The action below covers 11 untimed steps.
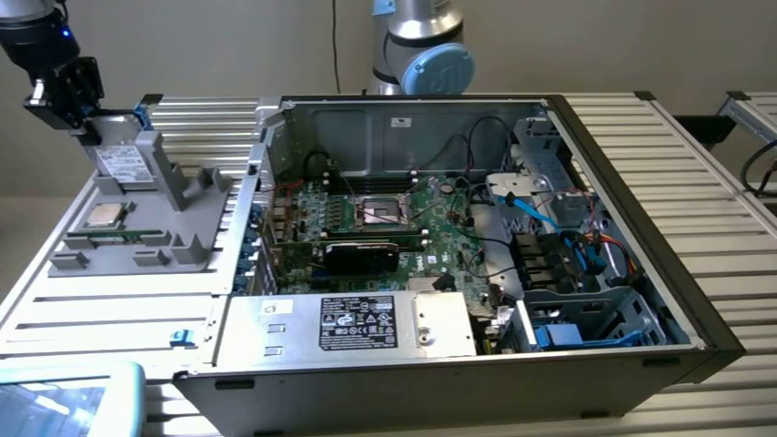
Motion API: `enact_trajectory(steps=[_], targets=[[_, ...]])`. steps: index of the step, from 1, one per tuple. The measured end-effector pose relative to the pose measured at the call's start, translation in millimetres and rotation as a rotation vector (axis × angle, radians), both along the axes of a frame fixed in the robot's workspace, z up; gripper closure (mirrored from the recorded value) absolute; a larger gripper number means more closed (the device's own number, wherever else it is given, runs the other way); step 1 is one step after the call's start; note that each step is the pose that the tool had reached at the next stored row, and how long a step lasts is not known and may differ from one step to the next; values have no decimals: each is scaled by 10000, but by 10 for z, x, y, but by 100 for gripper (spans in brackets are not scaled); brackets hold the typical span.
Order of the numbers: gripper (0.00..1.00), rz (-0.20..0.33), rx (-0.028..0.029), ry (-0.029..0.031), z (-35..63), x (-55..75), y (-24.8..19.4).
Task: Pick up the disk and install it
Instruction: 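Pick up the disk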
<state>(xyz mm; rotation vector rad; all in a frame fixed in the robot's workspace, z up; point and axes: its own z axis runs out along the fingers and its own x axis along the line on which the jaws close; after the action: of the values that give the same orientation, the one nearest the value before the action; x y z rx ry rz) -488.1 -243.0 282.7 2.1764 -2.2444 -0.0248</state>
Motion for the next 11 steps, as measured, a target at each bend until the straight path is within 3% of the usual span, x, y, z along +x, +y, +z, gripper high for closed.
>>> enact_trajectory(steps=[4,7,11], targets=[[63,0,0,-9,0,0,0],[63,0,0,-152,20,0,0],[63,1,1,-270,51,0,0]])
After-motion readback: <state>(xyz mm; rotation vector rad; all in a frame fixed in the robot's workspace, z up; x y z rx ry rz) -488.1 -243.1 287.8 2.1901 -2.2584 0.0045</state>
